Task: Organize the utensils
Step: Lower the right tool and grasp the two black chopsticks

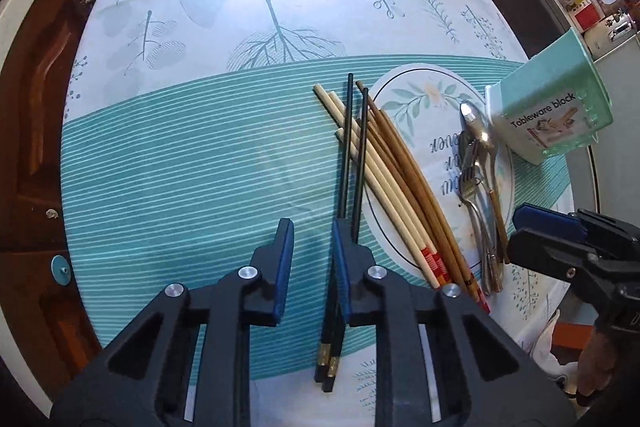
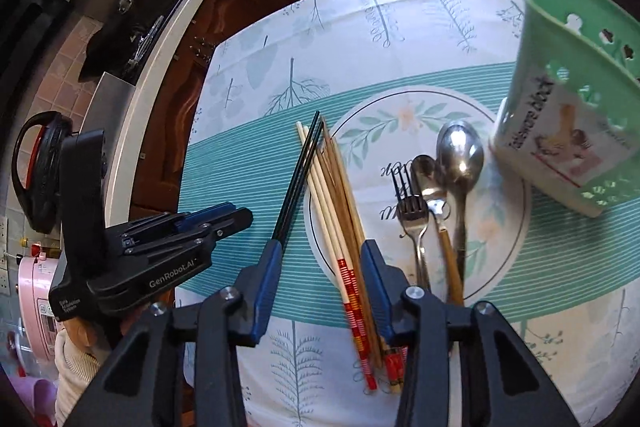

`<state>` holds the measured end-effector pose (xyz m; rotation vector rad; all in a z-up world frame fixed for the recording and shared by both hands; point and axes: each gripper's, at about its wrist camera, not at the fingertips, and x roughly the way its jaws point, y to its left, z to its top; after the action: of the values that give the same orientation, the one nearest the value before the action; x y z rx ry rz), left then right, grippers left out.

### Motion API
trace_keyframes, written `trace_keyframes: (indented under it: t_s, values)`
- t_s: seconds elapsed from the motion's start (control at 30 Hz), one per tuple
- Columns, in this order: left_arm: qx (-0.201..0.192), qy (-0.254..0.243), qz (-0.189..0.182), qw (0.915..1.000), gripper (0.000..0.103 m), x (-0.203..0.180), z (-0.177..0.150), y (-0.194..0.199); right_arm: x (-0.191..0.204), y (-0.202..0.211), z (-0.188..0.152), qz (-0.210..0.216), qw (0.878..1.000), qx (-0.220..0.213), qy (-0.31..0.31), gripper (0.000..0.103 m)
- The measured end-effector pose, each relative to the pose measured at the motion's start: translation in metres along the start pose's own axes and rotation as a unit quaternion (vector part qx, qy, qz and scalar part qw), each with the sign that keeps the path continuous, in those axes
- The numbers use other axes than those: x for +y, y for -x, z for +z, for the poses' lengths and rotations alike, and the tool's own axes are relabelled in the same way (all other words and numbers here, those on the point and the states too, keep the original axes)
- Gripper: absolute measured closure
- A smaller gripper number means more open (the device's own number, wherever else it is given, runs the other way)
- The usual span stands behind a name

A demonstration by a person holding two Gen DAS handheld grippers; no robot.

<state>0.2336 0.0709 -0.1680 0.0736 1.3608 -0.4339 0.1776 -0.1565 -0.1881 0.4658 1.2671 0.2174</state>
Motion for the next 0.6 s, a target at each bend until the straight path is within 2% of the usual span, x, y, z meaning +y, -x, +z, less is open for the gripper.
trace_keyframes:
  t_s: [0.6]
  values:
    - [0.038,-0.036,-0.005,0.9986,0.087,-0.021,0.011,-0.031,0.001,-0.015,0.001,-0.003,1.000,0.014,-0.006,0.062]
